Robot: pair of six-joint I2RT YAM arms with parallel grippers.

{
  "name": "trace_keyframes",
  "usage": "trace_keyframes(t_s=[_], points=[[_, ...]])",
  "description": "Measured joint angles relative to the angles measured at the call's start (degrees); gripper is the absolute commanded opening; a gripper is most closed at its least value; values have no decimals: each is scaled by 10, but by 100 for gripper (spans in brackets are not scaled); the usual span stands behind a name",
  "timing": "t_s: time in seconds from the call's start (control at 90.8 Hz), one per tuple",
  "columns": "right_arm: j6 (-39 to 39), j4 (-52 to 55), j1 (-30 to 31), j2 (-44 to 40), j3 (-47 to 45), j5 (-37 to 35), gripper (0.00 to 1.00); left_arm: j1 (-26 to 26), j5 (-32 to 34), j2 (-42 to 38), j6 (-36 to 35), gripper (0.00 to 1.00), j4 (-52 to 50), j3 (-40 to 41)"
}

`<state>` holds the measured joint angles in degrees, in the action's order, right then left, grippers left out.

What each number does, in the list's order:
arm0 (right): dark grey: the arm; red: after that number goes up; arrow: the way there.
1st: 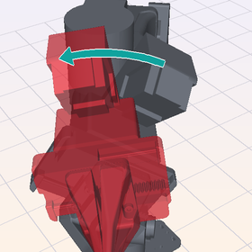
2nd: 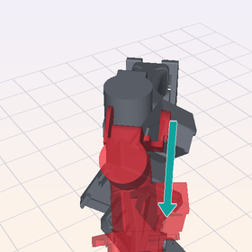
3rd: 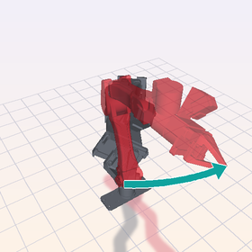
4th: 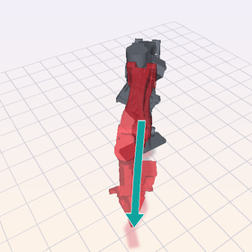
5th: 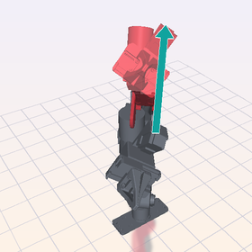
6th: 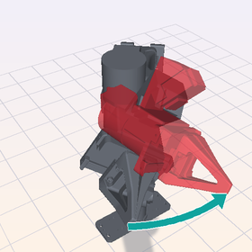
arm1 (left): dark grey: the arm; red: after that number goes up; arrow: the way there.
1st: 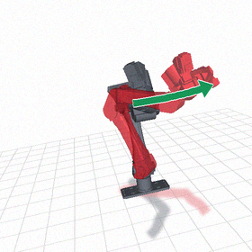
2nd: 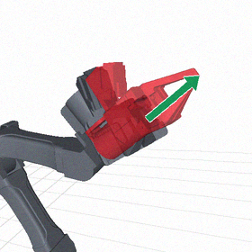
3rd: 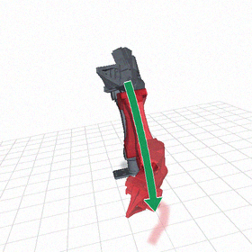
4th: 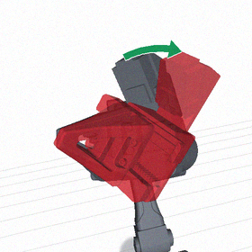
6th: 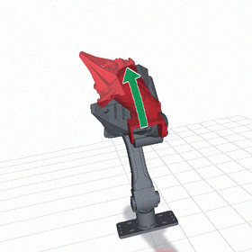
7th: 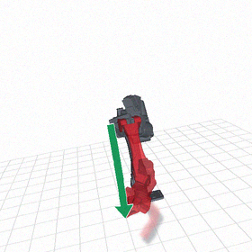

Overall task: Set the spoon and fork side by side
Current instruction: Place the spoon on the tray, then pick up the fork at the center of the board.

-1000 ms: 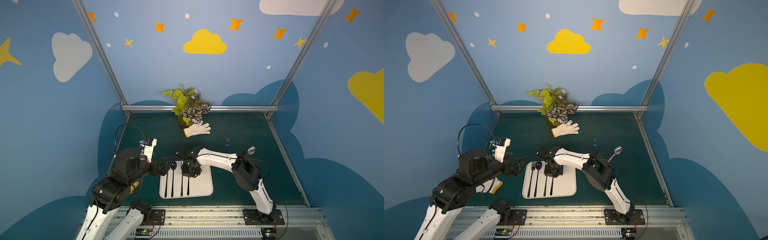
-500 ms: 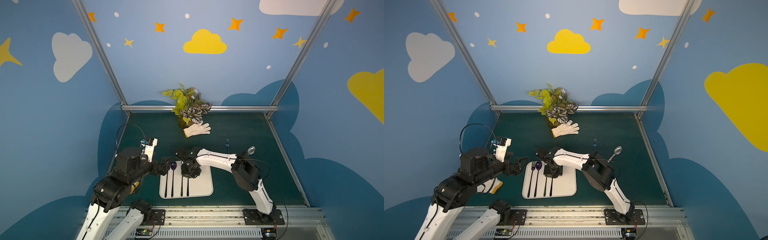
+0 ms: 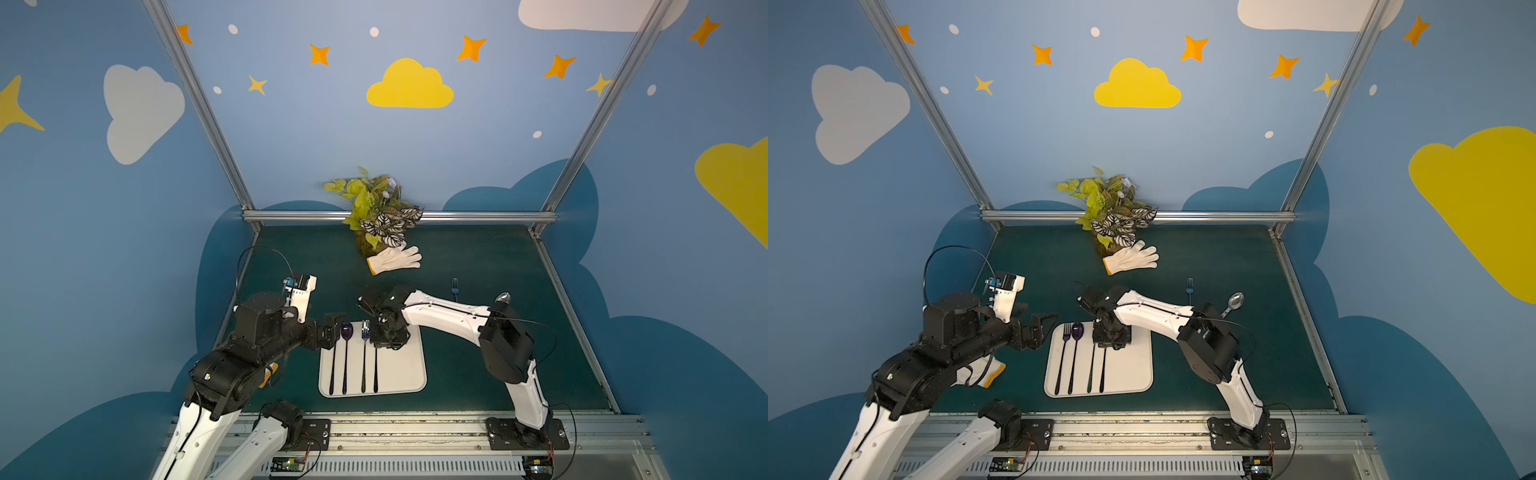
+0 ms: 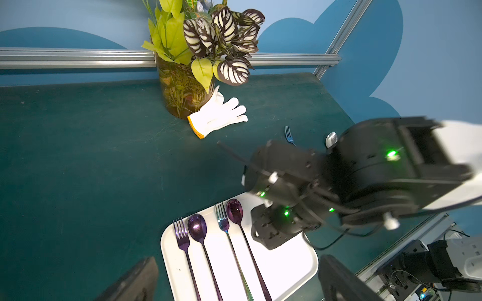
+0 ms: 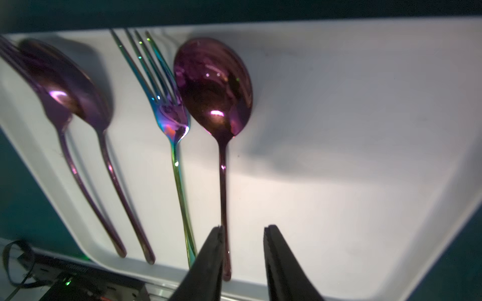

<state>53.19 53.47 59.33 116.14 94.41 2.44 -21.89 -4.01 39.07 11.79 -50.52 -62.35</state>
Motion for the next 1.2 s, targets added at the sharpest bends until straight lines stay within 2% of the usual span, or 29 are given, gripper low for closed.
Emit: trace_keyframes(t_s=[0.121,0.242,0.385,0.474,0.639,0.815,1.2], points=[[-39,22,-69,-99,-54,-12,35,0,0,3,0,100,0,0],[-91,43,-178,-166,-103,-21,37,0,0,9,0,100,-1,0],[-168,60,-304,-165,-130,-23,36,0,-1,21,0,100,-1,0],[-212,61,-348,-141,-127,-18,35,0,-5,33,2,100,-1,0],[-268,57,-386,-69,-86,-1,31,0,-17,65,7,100,0,0],[-303,54,-401,9,-33,13,30,0,-39,105,12,100,3,0],[-331,49,-410,87,24,28,26,0,-55,144,17,100,16,0]])
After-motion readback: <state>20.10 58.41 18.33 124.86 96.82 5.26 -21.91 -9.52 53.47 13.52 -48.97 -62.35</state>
